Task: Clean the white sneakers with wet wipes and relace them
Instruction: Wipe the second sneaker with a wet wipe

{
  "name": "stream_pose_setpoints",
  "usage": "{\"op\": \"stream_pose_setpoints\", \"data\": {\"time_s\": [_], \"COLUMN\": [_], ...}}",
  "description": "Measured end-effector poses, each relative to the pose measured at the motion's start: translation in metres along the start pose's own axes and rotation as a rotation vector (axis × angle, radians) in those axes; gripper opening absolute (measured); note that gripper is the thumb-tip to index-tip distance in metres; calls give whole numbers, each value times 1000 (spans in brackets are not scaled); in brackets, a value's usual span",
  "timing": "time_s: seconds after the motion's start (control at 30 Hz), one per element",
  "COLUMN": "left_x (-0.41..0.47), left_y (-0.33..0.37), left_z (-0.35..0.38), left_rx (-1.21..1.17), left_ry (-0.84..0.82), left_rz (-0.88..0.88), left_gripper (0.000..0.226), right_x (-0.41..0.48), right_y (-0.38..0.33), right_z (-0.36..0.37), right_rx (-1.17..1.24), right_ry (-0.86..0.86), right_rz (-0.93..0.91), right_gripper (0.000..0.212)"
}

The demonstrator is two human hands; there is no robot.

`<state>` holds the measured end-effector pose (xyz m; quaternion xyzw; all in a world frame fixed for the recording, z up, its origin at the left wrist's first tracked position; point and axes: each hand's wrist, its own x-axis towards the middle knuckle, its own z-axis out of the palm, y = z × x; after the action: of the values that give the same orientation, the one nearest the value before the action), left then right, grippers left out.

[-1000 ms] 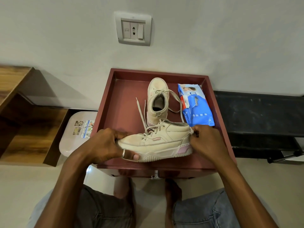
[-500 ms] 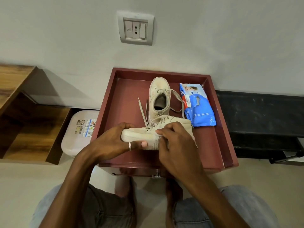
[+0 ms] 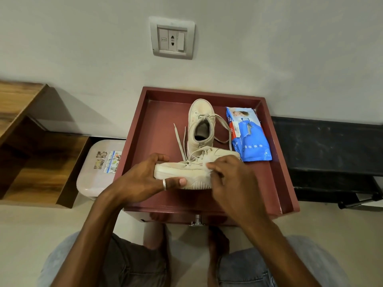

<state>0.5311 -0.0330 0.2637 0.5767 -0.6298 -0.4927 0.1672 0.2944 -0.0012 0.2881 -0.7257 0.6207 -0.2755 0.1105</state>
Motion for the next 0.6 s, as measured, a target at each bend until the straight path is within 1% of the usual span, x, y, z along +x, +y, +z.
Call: {"op": "stream_pose_setpoints", "data": {"time_s": [0.07, 0.1, 0.2, 0.27, 0.33, 0.37, 0.4, 0.5, 0.53, 0.6], "left_x": [0, -1, -3, -3, -4, -4, -4, -4, -4, -6], "left_y": [1, 2, 7, 8, 9, 9, 10, 11, 12, 12], "left_z": [0, 0, 0, 0, 0, 0, 0, -1, -1, -2], "left_rx": [8, 17, 18, 0, -3, 0, 3, 15, 18, 47], "left_ry": [-7, -10, -5, -5, -9, -11, -12, -19, -22, -28], "left_rz": [-4, -2, -2, -3, -8, -8, -5, -6, -5, 1], "left_gripper": [110, 111, 117, 123, 124, 126, 127, 129, 130, 132], "right_x": [-1, 1, 9, 12, 12, 11, 9, 1, -2, -6], "right_y": [-4, 2, 39, 59, 63, 59, 53, 19, 4, -23], "right_z": [2, -1, -16, -22, -22, -20, -19, -9, -3, 8], "right_rx": [1, -5, -40, -32, -3, -10, -37, -78, -66, -57], "right_ry": [-44, -33, 31, 28, 12, 14, 24, 57, 39, -53], "right_rz": [-73, -70, 65, 175, 223, 217, 187, 11, -42, -147], "right_gripper": [26, 26, 23, 22, 21, 21, 22, 29, 31, 34]}}
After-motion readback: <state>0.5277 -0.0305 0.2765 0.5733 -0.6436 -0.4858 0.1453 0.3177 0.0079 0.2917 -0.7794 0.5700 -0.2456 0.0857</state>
